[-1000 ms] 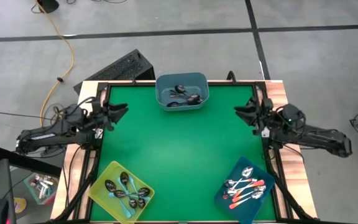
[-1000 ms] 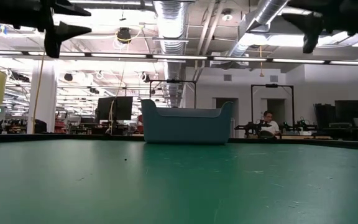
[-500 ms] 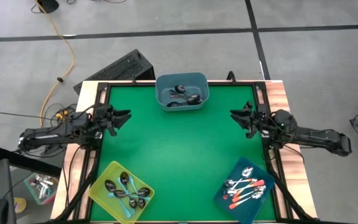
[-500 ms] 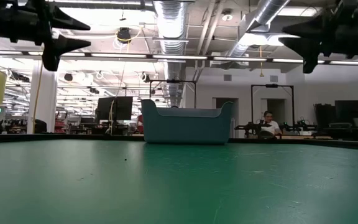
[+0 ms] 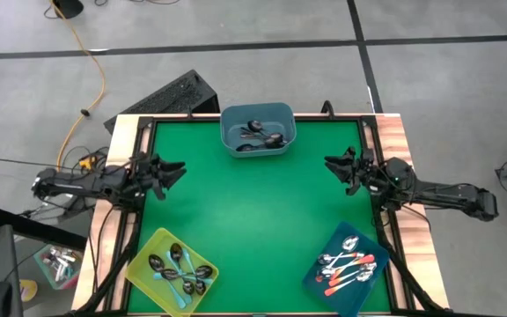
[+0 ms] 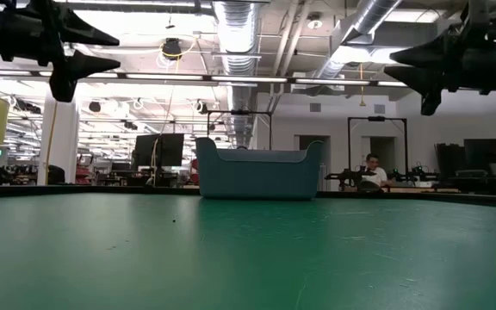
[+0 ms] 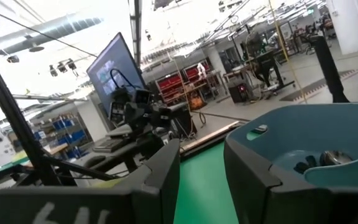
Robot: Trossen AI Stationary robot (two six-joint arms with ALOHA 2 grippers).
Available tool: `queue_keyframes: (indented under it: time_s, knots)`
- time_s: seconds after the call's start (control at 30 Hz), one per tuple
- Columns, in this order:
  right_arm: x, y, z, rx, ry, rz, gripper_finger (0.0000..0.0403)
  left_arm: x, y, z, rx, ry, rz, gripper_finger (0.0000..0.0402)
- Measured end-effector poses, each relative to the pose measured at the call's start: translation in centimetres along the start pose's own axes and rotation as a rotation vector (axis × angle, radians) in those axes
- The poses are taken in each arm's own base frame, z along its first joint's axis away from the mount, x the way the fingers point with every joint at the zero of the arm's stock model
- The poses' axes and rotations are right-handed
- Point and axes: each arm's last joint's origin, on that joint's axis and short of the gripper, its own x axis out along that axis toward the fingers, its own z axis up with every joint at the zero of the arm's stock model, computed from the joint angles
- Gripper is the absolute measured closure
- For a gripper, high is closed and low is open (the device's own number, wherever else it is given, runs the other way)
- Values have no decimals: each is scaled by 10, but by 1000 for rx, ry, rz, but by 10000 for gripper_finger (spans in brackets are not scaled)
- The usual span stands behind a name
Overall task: Sort silverware by color (type)
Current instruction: Return to Home Position
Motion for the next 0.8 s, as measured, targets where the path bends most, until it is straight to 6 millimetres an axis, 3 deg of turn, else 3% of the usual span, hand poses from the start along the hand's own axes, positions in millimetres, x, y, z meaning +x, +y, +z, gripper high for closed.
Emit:
queue_keyframes:
  time_s: [0.4, 0.63, 0.8]
  knots:
    - [0, -2, -1, 5, 11, -15, 262, -4, -6, -6, 23, 41, -44, 232]
    - [0, -2, -2, 20, 17, -17, 262, -2, -3, -19, 3, 26, -60, 232]
    - [0, -2, -3, 20, 29, -22, 262, -3, -5, -18, 48, 56, -156, 232]
